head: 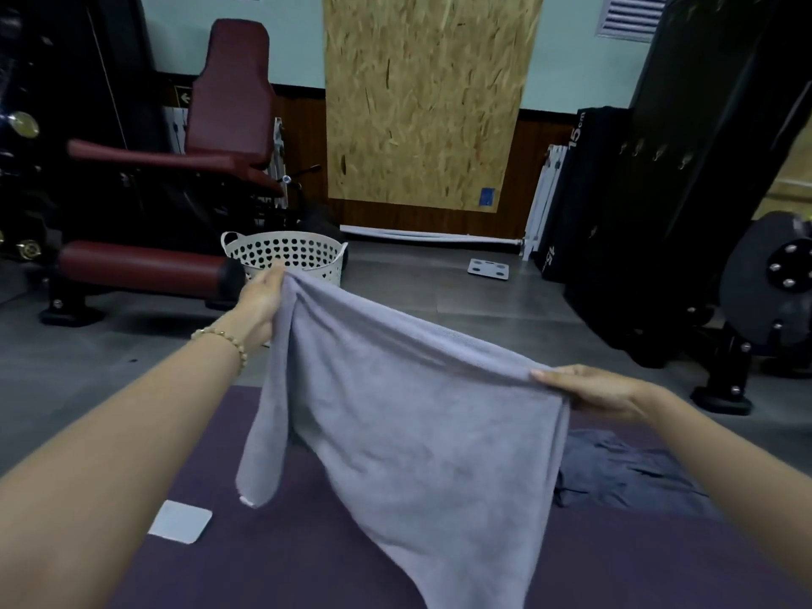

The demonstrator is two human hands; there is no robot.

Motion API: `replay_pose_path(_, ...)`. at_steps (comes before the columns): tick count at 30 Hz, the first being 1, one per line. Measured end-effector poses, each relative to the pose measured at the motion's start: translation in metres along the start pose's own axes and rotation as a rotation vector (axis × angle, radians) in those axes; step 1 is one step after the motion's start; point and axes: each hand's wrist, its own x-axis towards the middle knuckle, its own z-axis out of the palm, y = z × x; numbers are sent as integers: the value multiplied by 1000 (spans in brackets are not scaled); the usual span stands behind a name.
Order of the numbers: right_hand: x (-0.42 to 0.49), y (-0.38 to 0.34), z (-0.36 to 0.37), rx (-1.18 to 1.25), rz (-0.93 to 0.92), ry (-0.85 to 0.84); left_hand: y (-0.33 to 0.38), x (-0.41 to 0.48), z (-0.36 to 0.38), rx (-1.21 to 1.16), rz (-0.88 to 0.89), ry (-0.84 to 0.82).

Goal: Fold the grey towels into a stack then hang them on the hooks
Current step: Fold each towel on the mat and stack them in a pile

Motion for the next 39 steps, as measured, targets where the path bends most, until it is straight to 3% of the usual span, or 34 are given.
replay_pose_path(3,10,0,-10,55,-65,113,-10,11,-4,49,-164,-36)
replay_pose_path(5,20,-7,-18,54,-145,200,-12,23,-6,50,-173,-22)
replay_pose_path(13,36,-77,-42,112,-430,493,30,62,10,-146,222,46)
replay_pose_path(18,70,-40,-21,176,-419,522,-24,71,3,-28,196,-1)
replay_pose_path(24,127,97,55,-56,-73,317,-178,39,-5,424,23,-137)
replay_pose_path(29,158,202,110,-26,170,175,-295,22,-18,605,-192,-162)
replay_pose_path(35,185,258,130,12,421,-25,-373,36,-6,796,-308,-287)
replay_pose_path(37,195,272,123,59,429,7,-390,39,8,823,-317,-340)
replay_pose_path(39,205,292,109,111,432,141,-405,43,31,813,-299,-398)
